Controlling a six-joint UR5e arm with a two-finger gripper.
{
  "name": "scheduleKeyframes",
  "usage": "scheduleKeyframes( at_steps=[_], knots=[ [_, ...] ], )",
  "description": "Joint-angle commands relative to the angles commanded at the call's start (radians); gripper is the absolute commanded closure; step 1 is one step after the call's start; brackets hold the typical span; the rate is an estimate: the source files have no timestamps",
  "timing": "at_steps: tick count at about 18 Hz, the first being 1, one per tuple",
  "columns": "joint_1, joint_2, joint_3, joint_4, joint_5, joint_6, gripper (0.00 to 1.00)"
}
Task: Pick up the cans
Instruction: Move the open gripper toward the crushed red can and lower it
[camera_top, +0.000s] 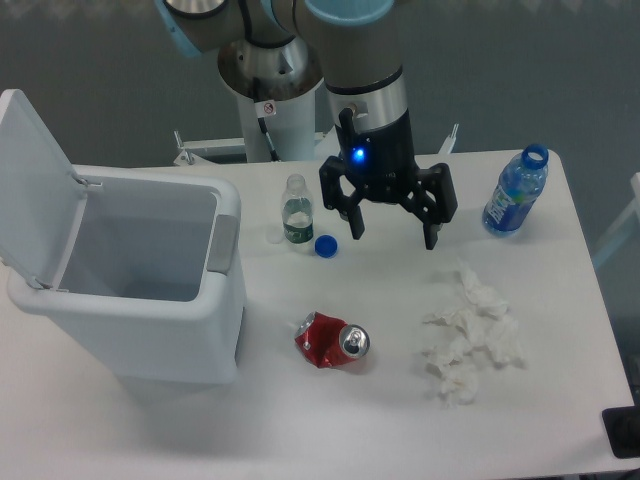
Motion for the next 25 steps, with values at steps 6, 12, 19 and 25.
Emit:
scheduleKeyframes(
  at_steps=[6,12,19,25],
  knots=[
    [-0.003,-0.014,-0.005,0.002,0.002,-0.005,0.00],
    [-0.006,-0.037,-0.051,0.026,-0.002,-0.006,0.00],
    [-0.035,-0.084,-0.055,0.034,-0.002,0.020,0.00],
    [-0.051,-0.115,-0.048,0.038,-0.002,0.026,0.00]
  ],
)
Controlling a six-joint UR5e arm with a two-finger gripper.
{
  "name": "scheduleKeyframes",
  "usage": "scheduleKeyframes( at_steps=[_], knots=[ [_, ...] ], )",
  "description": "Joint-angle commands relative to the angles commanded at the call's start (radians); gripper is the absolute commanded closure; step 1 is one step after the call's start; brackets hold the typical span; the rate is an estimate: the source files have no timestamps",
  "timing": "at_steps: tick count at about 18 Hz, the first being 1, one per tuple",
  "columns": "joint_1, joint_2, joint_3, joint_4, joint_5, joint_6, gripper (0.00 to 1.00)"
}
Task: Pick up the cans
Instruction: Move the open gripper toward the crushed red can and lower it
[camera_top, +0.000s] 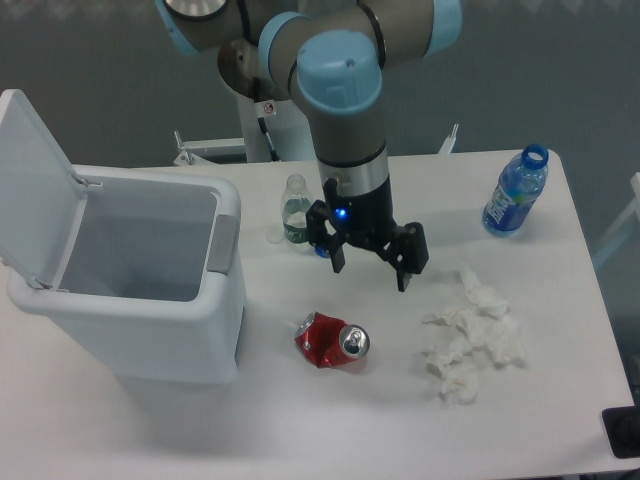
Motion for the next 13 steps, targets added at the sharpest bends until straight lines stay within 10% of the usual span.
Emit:
scheduleKeyframes(
  at_steps=[13],
  knots=[
    [-0.005,-0.040,-0.003,-0.008,0.006,0.356,0.00]
  ],
)
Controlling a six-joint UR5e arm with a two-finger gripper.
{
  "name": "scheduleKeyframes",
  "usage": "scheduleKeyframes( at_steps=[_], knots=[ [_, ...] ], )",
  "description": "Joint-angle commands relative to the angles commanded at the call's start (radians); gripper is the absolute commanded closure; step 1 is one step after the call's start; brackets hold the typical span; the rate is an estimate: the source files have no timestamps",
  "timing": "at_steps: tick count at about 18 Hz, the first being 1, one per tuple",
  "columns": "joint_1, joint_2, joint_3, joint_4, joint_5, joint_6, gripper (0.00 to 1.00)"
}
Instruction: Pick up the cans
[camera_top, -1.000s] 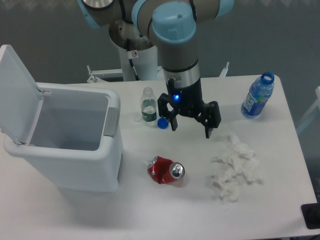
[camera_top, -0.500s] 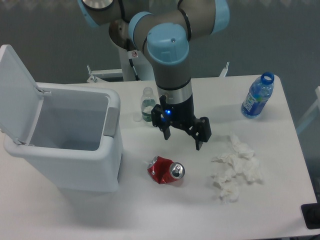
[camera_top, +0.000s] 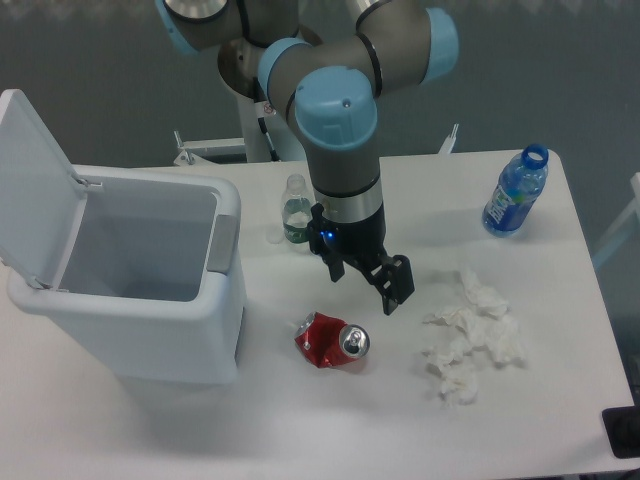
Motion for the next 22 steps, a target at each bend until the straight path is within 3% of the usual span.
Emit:
scheduleKeyframes(
  at_steps=[5,10,13,16,22],
  knots=[
    [-0.003,-0.031,-0.002,-0.002,0.054,0.117,0.00],
    [-0.037,-0.052,0.000,0.014,0.060,0.109,0.00],
    [-0.063,-0.075,-0.003,0.090,0.014,0.076,0.00],
    [-0.066,-0.075,-0.011,0.097,0.021,0.048,0.00],
    [-0.066,-0.092,-0.014,0.092,0.020,0.201,0.00]
  ],
)
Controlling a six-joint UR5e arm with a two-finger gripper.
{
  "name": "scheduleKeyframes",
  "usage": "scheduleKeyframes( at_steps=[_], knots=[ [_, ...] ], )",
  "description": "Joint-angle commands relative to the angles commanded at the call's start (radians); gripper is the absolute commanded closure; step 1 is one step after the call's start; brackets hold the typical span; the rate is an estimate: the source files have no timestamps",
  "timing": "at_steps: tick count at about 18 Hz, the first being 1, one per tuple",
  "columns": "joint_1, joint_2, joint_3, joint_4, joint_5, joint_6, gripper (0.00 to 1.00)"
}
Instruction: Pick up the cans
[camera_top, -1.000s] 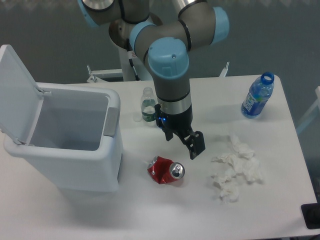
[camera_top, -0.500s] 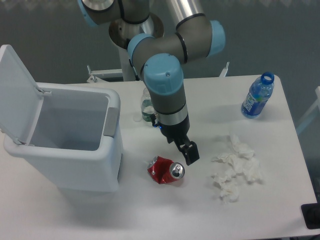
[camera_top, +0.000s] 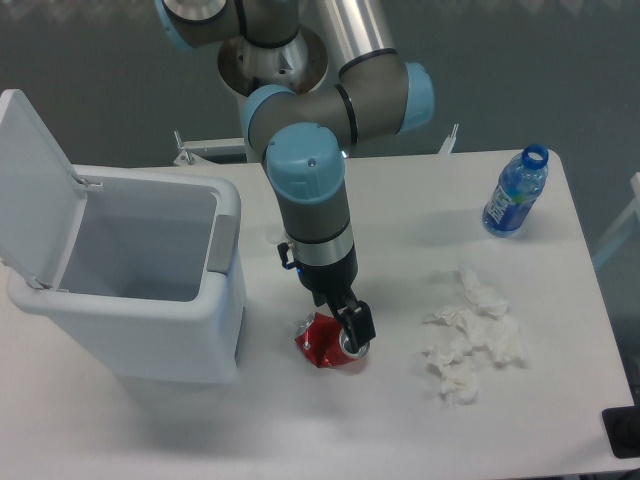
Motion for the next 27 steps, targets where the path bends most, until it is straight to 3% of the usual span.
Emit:
scheduleKeyframes(
  at_steps=[11,15,27],
  knots=[
    [0.008,-0.049,-0.002,-0.002,0.009,0.264,0.00],
    [0.012,-0.068,-0.023,-0.003,0.064,0.342,0.00],
    [0.015,-0.078,-0.026,0.000,0.078,0.335,0.00]
  ],
)
